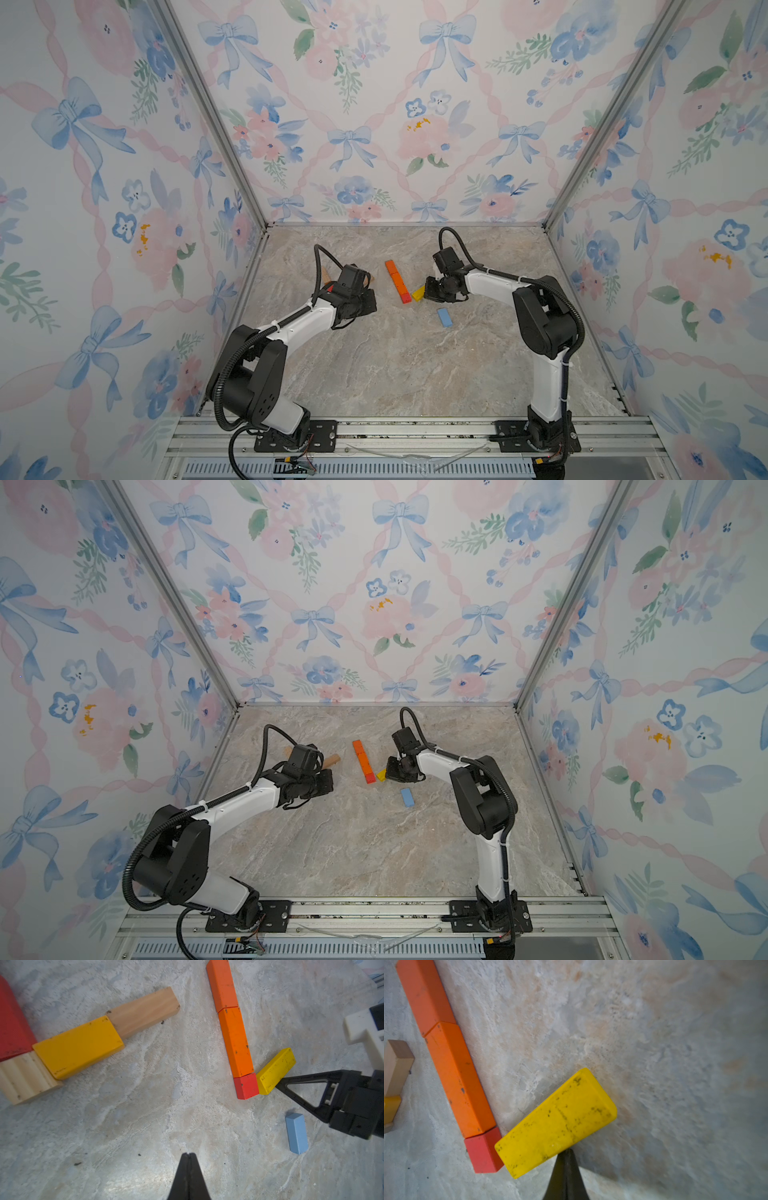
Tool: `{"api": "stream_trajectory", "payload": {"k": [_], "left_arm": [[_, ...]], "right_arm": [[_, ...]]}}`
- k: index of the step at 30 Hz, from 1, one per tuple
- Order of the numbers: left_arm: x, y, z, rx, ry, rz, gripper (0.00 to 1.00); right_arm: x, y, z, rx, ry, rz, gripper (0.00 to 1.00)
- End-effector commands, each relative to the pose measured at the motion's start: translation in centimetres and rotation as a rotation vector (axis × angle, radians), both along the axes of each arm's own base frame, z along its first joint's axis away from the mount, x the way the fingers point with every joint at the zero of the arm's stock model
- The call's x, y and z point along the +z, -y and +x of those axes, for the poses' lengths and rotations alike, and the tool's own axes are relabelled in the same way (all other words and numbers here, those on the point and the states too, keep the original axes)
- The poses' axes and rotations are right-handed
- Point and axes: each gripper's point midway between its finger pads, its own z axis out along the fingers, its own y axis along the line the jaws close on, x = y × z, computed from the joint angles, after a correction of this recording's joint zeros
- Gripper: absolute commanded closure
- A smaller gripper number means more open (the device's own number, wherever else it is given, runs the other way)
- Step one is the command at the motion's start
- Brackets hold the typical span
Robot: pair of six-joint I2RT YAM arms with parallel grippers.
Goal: Assemble the letter v with building blocks
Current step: Assemble the building block at the center of the board.
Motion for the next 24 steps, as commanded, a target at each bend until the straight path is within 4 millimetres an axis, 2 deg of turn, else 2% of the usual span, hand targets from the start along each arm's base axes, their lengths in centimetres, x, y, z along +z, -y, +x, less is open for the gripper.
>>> {"api": "stream_trajectory", "payload": {"k": [1,24], "left_arm": [[0.5,0.8,0.4,-0.005,0.004,-0.024,0.96],[0.4,1.2,0.1,-0.015,0.002,-0.023,0.96]], "right_arm": [[-1.3,-0.1,-0.9,0.004,-0.048,-0.025,1.00],[-1.0,-1.3,-1.1,0.020,-0.044,0.000,1.00]]}}
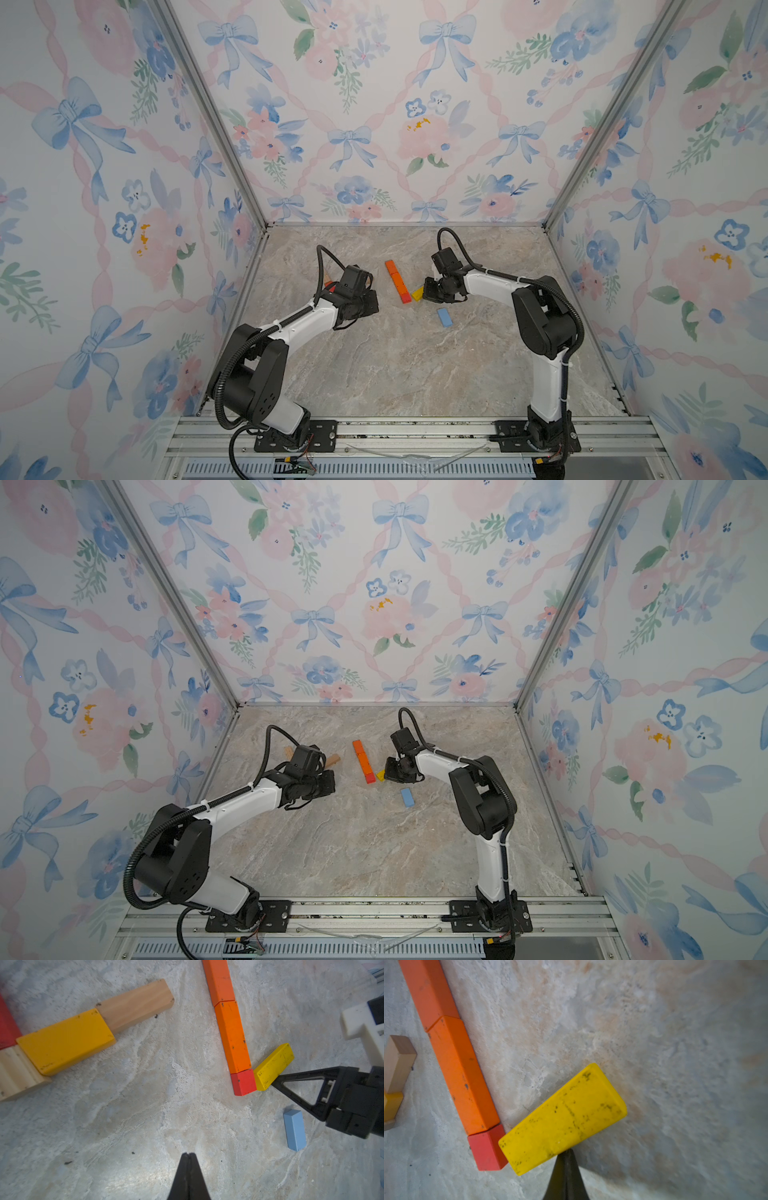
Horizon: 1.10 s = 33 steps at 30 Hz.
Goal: Assemble the letter v with building blocks
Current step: Assemble the building block at the center of the board.
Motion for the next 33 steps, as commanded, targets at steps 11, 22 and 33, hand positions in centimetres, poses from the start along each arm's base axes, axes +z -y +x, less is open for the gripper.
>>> {"api": "stream_trajectory", "payload": {"k": [11,22,33], "left_arm": [[0.4,0.7,0.2,-0.008,0.004,-0.016,0.96],[0.3,0.8,0.1,-0.010,0.001,-0.016,0.96],[0.5,1.9,0.6,-0.024,0.003,-0.048,0.93]], "right_arm": [[-0.9,-1.3,-0.6,0.019,-0.035,0.008,1.00],[0.5,-0.8,-1.2,0.026,-0.031,0.002,1.00],[7.2,2.3,-0.3,0.008,0.100,0.030,0.80]]}}
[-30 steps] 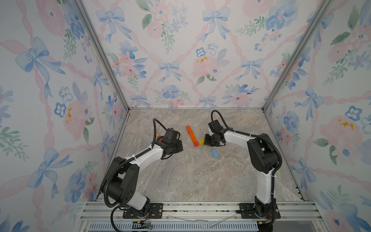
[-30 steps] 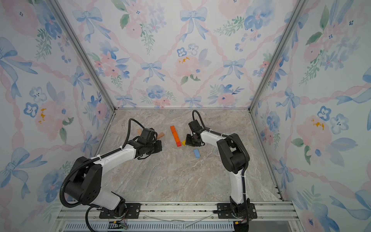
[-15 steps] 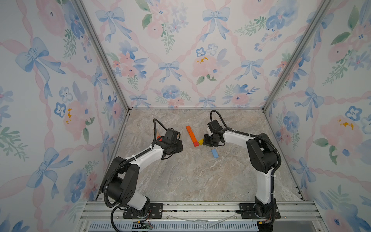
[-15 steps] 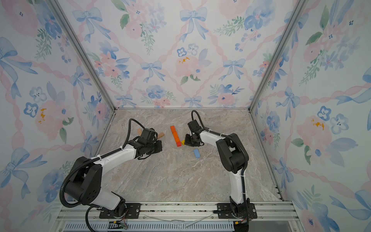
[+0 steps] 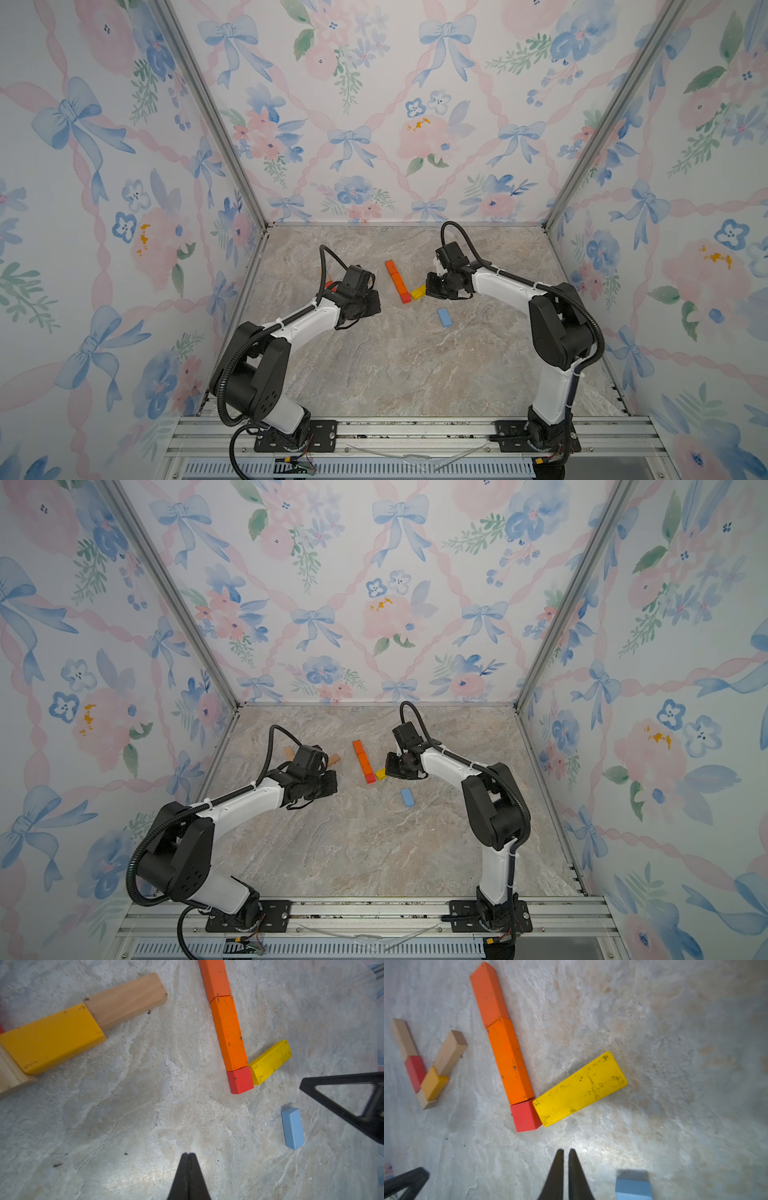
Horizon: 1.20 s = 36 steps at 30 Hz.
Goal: Assemble the letter v with building blocks
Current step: Assemble the building block at the center of the board.
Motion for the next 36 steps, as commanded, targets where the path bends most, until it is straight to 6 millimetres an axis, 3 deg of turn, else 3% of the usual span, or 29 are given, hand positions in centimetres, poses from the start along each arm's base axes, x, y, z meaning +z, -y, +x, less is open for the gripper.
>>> {"api": "stream_trajectory", "payload": {"k": [1,7,16,25,36], "left_arm": [[0.5,1.1,0.7,-0.008,0.010,-0.042,0.93],[0.3,2.1,1.1,-0.018,0.001,-0.084,0.87],[-0.1,2.8,1.2,-0.023,-0.012,-0.103,0.84],[-0.5,2.8,1.0,-0.020,-0.020,-0.097,0.85],[-0.9,3.0,0.8,-0.024,-0.031,-0.094,0.85]], "right_arm": [[1.4,2.2,0.5,-0.024,0.029,-0.007,0.74],[0.0,3.7,2.8,-0.047,0.013,0.028,0.54],[-2.3,3.3,5.6,-0.040,0.020,0.075,0.34],[-3.0,2.3,7.0,-0.032,0.029,0.119,0.28],[-3.7,1.0,6.9,-0.017,0.013,0.135,0.27]]}}
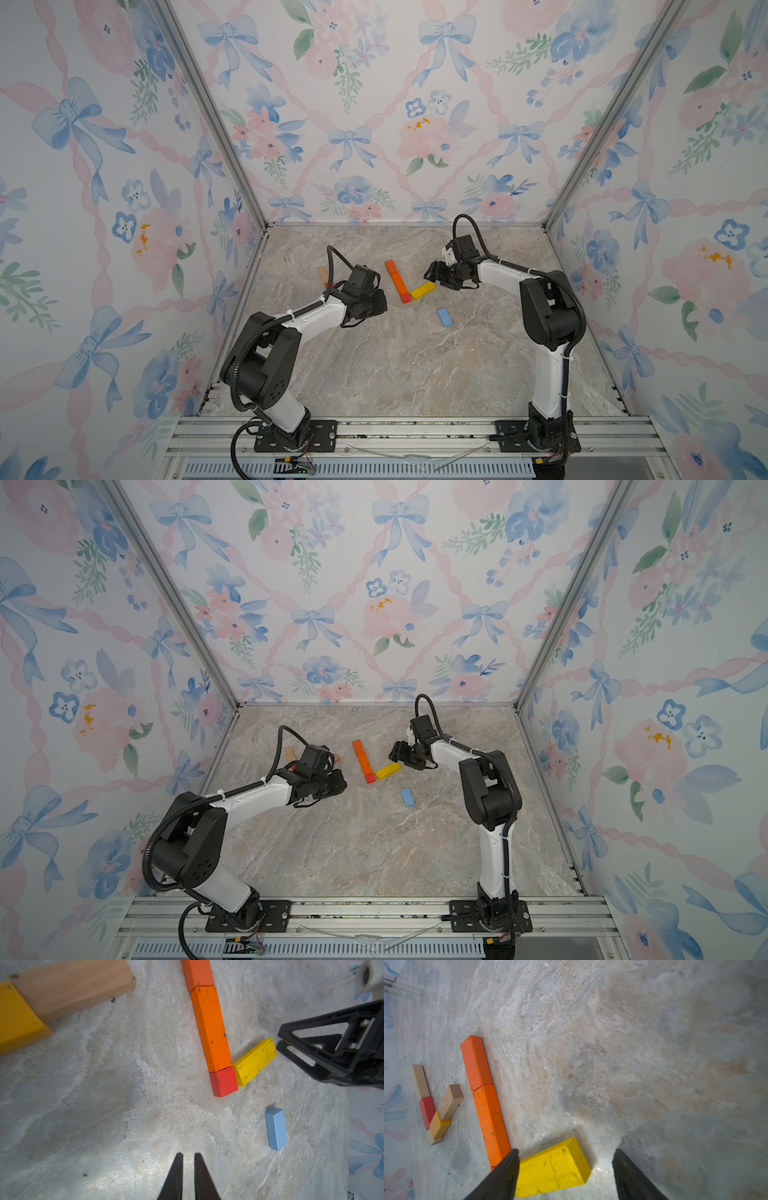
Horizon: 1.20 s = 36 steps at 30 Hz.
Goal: Assemble the letter v with building blocks
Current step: Assemble the building block at the center of the board.
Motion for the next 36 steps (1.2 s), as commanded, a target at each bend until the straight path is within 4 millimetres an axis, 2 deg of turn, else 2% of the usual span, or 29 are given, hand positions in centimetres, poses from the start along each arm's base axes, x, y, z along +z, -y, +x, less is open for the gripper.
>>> {"api": "stream_trajectory", "payload": {"k": [1,17,29,36], "left_arm": [[0.1,0.6,0.2,-0.009,-0.002,-0.012,0.85],[-0.3,0.5,-0.2,-0.010,-0.012,-0.008,0.85],[-0.6,0.4,-0.3,-0.007,-0.019,-0.005,0.86],[-0.6,0.6,-0.3,-0.011,-0.022,-0.009,0.86]], "right_arm": [[0.0,-1.3,0.4,0.016,0.004,0.021,0.27],[-0.9,-2.4,-0.6,0.047,-0.024,0.002,0.28],[-1.4,-2.3,-1.5,0.052,-0.042,-0.020,0.41],[-1.3,-1.9,-1.6,0.049,-0.044,-0.039,0.45]]}}
